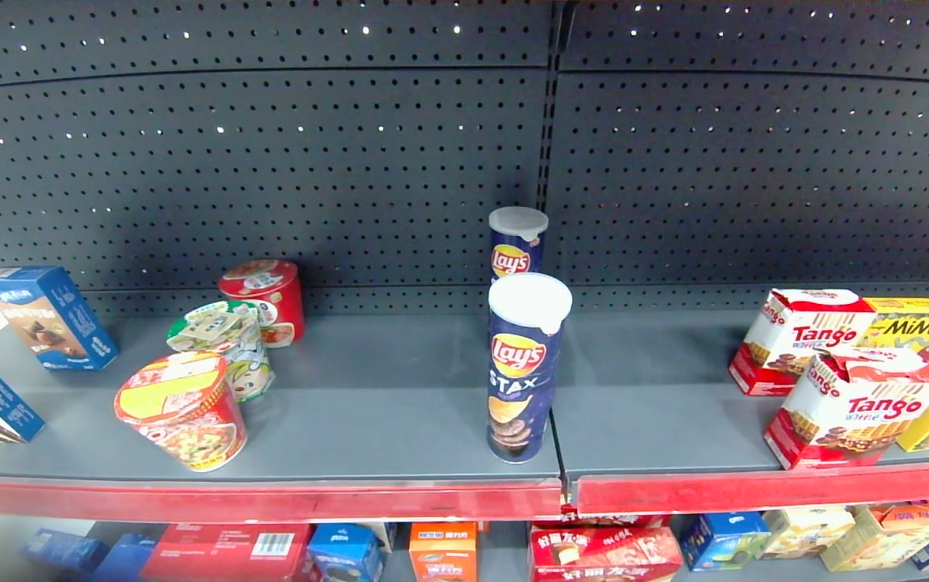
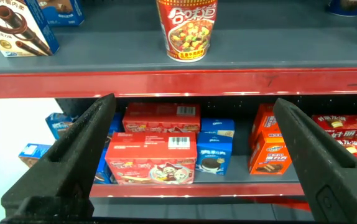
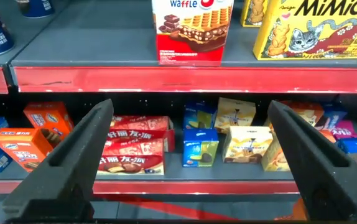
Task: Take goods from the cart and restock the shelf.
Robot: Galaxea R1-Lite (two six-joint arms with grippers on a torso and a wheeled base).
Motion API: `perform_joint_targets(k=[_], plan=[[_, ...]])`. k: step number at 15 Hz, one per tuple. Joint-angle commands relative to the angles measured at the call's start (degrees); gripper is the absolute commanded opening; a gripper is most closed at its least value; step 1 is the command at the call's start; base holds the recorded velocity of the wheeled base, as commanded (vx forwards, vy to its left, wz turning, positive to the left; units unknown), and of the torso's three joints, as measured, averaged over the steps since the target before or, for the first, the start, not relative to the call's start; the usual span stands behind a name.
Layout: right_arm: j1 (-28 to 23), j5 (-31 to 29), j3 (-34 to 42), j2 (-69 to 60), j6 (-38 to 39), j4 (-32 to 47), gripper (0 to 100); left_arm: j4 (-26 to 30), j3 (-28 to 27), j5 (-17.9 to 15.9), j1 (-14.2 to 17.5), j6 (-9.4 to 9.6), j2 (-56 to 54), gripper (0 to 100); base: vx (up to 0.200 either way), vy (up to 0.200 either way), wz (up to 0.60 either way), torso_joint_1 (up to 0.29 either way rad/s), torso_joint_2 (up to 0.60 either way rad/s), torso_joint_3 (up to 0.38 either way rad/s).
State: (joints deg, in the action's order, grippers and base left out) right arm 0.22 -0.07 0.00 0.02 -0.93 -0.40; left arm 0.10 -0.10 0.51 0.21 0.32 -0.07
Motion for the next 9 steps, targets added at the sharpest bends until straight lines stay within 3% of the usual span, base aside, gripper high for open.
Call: perform_joint_targets(k=[1, 9], plan=[[0.0, 0.0, 0.0, 0.0, 0.0, 0.0, 100, 0.0, 0.0, 0.0, 0.1, -0.05, 0.1, 100, 0.000, 0.000, 0.00, 0.000, 0.00, 0.000], [0.0, 0.0, 0.0, 0.0, -0.2, 0.0, 100, 0.0, 0.0, 0.0, 0.1, 0.03, 0.1, 100, 0.000, 0.000, 0.00, 0.000, 0.00, 0.000]])
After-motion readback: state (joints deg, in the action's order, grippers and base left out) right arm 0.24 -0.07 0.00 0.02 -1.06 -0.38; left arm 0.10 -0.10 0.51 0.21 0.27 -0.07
